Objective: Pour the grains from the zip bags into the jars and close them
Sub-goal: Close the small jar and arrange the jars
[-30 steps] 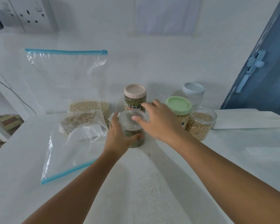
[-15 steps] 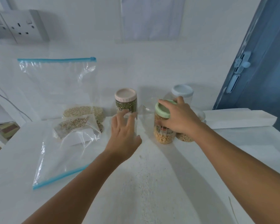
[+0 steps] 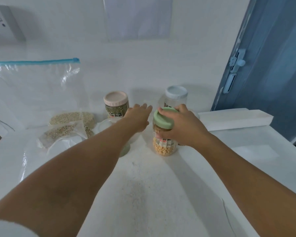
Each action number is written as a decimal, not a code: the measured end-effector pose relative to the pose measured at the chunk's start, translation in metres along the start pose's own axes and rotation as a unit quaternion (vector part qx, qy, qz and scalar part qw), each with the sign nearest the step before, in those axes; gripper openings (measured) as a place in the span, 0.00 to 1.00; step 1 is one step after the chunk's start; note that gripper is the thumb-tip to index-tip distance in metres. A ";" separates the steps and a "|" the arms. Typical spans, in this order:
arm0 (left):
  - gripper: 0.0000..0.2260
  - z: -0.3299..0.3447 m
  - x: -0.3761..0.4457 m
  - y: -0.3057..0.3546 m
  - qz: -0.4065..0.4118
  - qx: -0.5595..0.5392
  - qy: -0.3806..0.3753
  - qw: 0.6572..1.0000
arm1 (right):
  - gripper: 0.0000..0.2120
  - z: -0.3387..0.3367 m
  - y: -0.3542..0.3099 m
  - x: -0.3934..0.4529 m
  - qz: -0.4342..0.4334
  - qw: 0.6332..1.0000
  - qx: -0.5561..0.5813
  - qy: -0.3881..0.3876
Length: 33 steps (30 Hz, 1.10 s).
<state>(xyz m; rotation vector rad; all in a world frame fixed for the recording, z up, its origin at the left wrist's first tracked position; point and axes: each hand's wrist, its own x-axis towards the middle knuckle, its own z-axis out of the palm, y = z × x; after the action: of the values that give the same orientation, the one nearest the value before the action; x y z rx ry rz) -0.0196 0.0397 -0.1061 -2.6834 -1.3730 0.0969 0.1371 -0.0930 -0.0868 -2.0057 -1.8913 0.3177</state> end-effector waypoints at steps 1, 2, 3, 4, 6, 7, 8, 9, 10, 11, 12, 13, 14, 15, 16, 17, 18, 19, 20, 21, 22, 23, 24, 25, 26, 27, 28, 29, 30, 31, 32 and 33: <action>0.26 0.001 -0.001 0.002 -0.002 0.000 0.012 1.000 | 0.45 0.001 0.003 -0.001 -0.002 1.000 -0.001 -0.001; 0.24 0.002 -0.003 0.002 -0.003 0.007 0.028 1.000 | 0.45 0.001 0.005 -0.003 -0.003 1.000 0.001 0.001; 0.22 0.001 -0.005 0.002 0.000 0.018 0.041 0.999 | 0.45 0.002 0.007 -0.004 -0.004 1.000 0.008 0.005; 0.22 0.000 -0.008 0.000 0.005 0.024 0.045 0.999 | 0.45 0.001 0.009 -0.005 -0.001 1.000 0.018 0.010; 0.24 -0.006 -0.014 -0.004 0.021 0.014 0.039 0.999 | 0.45 -0.003 0.010 -0.008 0.006 0.999 0.034 0.014; 0.25 -0.009 -0.018 -0.005 0.028 0.003 0.033 0.999 | 0.45 -0.006 0.010 -0.008 0.007 0.999 0.032 0.012; 0.26 -0.012 -0.023 -0.006 0.033 -0.006 0.026 0.999 | 0.46 -0.009 0.011 -0.009 0.006 1.000 0.026 0.007; 0.26 -0.014 -0.028 -0.006 0.037 -0.012 0.020 0.999 | 0.46 -0.010 0.011 -0.009 0.005 1.000 0.020 0.000; 0.25 -0.016 -0.033 -0.006 0.040 -0.018 0.016 0.999 | 0.46 -0.012 0.011 -0.010 0.003 1.000 0.014 -0.006; 0.25 -0.016 -0.039 -0.005 0.041 -0.022 0.014 0.999 | 0.47 -0.012 0.010 -0.010 0.001 1.000 0.011 -0.009; 0.25 -0.017 -0.044 -0.003 0.042 -0.025 0.014 0.999 | 0.47 -0.012 0.009 -0.011 -0.002 1.000 0.011 -0.010; 0.25 -0.018 -0.050 -0.002 0.041 -0.027 0.013 0.999 | 0.47 -0.012 0.009 -0.011 -0.003 1.000 0.016 -0.008; 0.25 -0.019 -0.055 -0.001 0.040 -0.028 0.012 0.999 | 0.47 -0.011 0.009 -0.011 -0.004 1.000 0.022 -0.005; 0.25 -0.021 -0.060 0.000 0.039 -0.027 0.011 0.999 | 0.47 -0.010 0.011 -0.011 -0.004 1.000 0.028 -0.001; 0.25 -0.022 -0.064 0.002 0.037 -0.026 0.009 0.999 | 0.47 -0.009 0.012 -0.012 -0.004 0.999 0.034 0.002; 0.24 -0.022 -0.069 0.003 0.036 -0.023 0.009 0.999 | 0.47 -0.008 0.012 -0.012 -0.005 0.999 0.038 0.003; 0.24 -0.022 -0.073 0.004 0.036 -0.020 0.007 0.999 | 0.47 -0.008 0.013 -0.012 -0.006 0.999 0.039 0.006; 0.24 -0.023 -0.076 0.005 0.037 -0.019 0.006 0.999 | 0.46 -0.007 0.014 -0.012 -0.007 0.999 0.038 0.008; 0.24 -0.023 -0.080 0.005 0.038 -0.018 0.002 0.999 | 0.46 -0.007 0.014 -0.013 -0.008 0.999 0.036 0.011; 0.24 -0.024 -0.084 0.006 0.039 -0.017 0.000 0.999 | 0.45 -0.007 0.014 -0.014 -0.009 0.999 0.032 0.016; 0.24 -0.024 -0.088 0.006 0.041 -0.015 -0.003 0.999 | 0.45 -0.007 0.013 -0.015 -0.011 0.999 0.029 0.020; 0.24 -0.025 -0.092 0.006 0.042 -0.016 -0.006 0.999 | 0.44 -0.007 0.013 -0.015 -0.013 0.999 0.030 0.023; 0.24 -0.026 -0.097 0.007 0.042 -0.021 -0.009 0.999 | 0.44 -0.008 0.013 -0.016 -0.014 0.999 0.029 0.023; 0.24 -0.027 -0.102 0.007 0.042 -0.029 -0.011 0.999 | 0.44 -0.008 0.014 -0.017 -0.017 0.999 0.022 0.021; 0.24 -0.028 -0.108 0.008 0.042 -0.037 -0.011 0.998 | 0.45 -0.009 0.014 -0.018 -0.022 1.000 0.006 0.016; 0.24 -0.028 -0.114 0.008 0.045 -0.045 -0.009 0.998 | 0.45 -0.010 0.015 -0.018 -0.028 0.999 -0.014 0.008; 0.25 -0.028 -0.120 0.009 0.050 -0.057 -0.006 0.997 | 0.46 -0.011 0.017 -0.019 -0.033 0.999 -0.032 -0.002; 0.25 -0.028 -0.127 0.009 0.057 -0.071 -0.004 0.996 | 0.46 -0.011 0.018 -0.019 -0.036 0.998 -0.043 -0.012; 0.26 -0.027 -0.135 0.009 0.065 -0.086 -0.002 0.994 | 0.46 -0.011 0.020 -0.019 -0.038 0.998 -0.046 -0.017; 0.27 -0.026 -0.142 0.008 0.071 -0.099 -0.001 0.993 | 0.45 -0.012 0.021 -0.019 -0.042 0.998 -0.043 -0.015; 0.29 -0.024 -0.147 0.007 0.073 -0.107 -0.002 0.992 | 0.44 -0.012 0.022 -0.019 -0.048 0.998 -0.036 -0.008; 0.30 -0.023 -0.151 0.005 0.072 -0.114 -0.004 0.991 | 0.42 -0.012 0.022 -0.018 -0.057 0.998 -0.030 0.000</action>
<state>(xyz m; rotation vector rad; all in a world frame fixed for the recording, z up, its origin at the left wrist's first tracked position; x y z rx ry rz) -0.1013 -0.0879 -0.0837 -2.9718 -1.2624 -0.0384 0.1609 -0.1131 -0.0861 -1.9261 -2.0279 0.2333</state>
